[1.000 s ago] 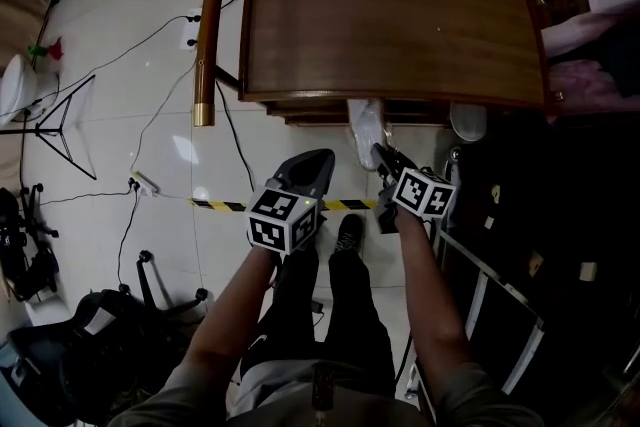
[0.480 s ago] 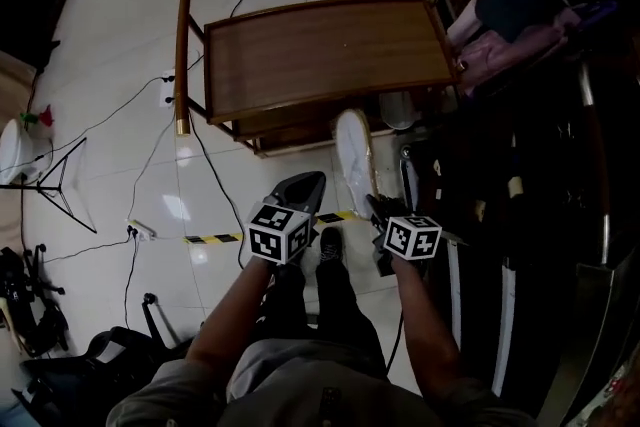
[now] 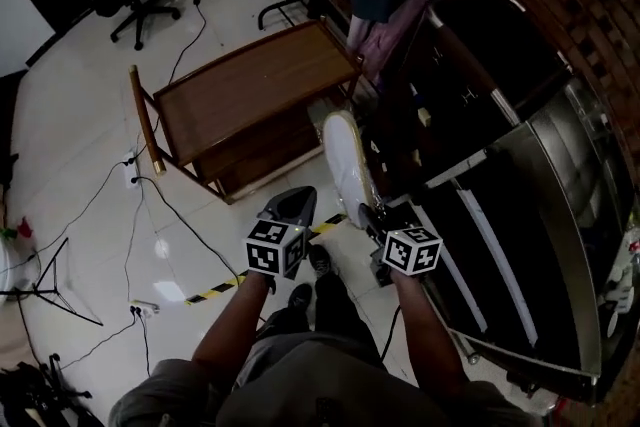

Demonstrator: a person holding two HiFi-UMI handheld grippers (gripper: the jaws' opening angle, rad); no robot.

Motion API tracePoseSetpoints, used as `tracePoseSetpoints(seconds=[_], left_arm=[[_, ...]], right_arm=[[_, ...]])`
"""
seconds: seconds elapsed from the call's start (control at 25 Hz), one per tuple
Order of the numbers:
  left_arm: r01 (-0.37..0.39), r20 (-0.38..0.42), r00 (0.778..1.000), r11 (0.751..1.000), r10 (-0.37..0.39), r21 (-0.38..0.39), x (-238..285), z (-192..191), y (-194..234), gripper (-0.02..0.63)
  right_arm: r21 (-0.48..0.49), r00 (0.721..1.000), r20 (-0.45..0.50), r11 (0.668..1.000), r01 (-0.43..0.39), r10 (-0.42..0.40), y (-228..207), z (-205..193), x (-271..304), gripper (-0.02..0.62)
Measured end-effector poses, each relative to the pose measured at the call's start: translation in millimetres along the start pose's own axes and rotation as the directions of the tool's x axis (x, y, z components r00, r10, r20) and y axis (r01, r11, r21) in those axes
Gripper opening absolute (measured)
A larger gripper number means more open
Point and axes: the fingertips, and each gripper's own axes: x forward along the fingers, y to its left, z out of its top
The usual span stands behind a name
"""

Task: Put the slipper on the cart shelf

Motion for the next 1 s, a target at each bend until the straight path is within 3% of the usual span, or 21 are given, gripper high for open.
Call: tracePoseSetpoints(seconds=[0.24, 0.4, 0.56, 0.76, 0.88, 1.0], left_arm=[[0.177, -0.031, 0.984, 0.981, -0.175, 0.084, -31.2, -3.8, -81.0, 0.008], [0.32, -0.074, 0.947, 0.936, -0.313, 0.148, -32.7, -12.3, -153.5, 0.008], [0.453, -0.149, 0.89, 0.868, -0.43, 0.202, -23.8, -33.2, -231.2, 0.008], [0.565, -0.235, 0.823, 0.792, -0.518, 0.233, -13.7, -72.5, -325.4, 0.008], [0.618, -0.274, 0.782, 0.753, -0.559, 0.226, -8.0, -96.3, -382.2, 0.008], [0.673, -0.312, 0.735, 0.703, -0.602, 0.23, -5.0, -117.2, -435.9, 0.008]], right_arm=[[-0.065, 0.984, 0.154, 0.993, 0.096, -0.086, 27.8, 7.2, -102.1, 0.058], [-0.015, 0.95, 0.238, 0.977, 0.212, -0.202, 17.8, -6.9, -179.5, 0.058], [0.079, 0.895, 0.303, 0.944, 0.32, -0.328, 0.2, -34.0, -254.4, 0.058], [0.18, 0.824, 0.341, 0.891, 0.416, -0.453, -32.5, -72.8, -343.9, 0.058], [0.244, 0.771, 0.346, 0.845, 0.476, -0.535, -58.1, -95.7, -399.2, 0.058], [0.319, 0.701, 0.346, 0.781, 0.537, -0.624, -87.7, -113.8, -452.4, 0.058]])
